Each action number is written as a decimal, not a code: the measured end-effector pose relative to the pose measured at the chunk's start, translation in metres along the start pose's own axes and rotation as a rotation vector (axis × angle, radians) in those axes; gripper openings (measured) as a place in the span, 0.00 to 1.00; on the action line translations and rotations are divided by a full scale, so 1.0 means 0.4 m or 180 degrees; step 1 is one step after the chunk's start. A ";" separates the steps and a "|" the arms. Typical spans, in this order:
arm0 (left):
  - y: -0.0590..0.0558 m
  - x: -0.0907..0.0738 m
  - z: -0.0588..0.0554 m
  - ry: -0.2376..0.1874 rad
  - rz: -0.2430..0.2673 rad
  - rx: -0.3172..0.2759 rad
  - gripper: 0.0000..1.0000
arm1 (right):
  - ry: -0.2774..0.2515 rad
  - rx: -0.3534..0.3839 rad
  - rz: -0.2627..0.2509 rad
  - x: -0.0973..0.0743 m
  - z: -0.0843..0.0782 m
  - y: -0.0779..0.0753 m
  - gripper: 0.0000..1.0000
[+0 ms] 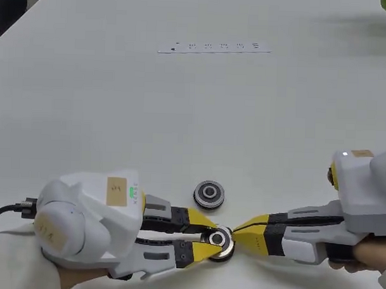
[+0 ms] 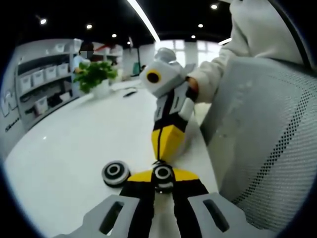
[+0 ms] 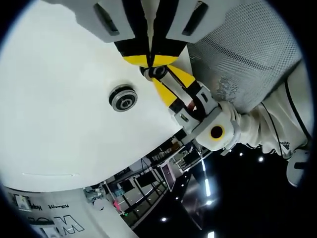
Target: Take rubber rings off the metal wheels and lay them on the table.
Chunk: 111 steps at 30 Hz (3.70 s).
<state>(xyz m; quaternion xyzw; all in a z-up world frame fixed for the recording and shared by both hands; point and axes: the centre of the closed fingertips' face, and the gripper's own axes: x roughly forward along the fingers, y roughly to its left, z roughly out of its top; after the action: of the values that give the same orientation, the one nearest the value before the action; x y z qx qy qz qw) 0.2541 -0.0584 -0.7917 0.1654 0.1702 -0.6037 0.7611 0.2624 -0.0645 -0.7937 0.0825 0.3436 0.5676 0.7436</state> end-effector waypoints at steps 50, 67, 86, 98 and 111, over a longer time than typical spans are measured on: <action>0.002 0.002 0.001 -0.0001 0.0000 -0.0001 0.14 | 0.0003 -0.0075 0.0074 0.019 0.017 0.018 0.00; 0.001 0.004 0.002 0.0039 0.0002 0.0035 0.14 | 0.0056 -0.0038 0.0000 0.019 0.013 0.010 0.00; 0.005 -0.011 0.009 0.0194 -0.0026 0.0065 0.17 | 0.0103 -0.0070 -0.0009 0.015 0.016 0.015 0.00; 0.002 -0.039 0.059 0.0107 -0.0078 0.0057 0.33 | 0.0094 -0.0099 -0.0035 0.003 0.023 0.019 0.00; 0.022 -0.103 0.103 0.0034 -0.0026 0.0038 0.56 | 0.0130 -0.0146 -0.0059 -0.029 0.028 0.028 0.00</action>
<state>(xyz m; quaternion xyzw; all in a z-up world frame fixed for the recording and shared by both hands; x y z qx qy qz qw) 0.2563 -0.0397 -0.7357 0.1725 0.1713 -0.6069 0.7567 0.2590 -0.0681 -0.7746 0.0508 0.3463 0.5700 0.7433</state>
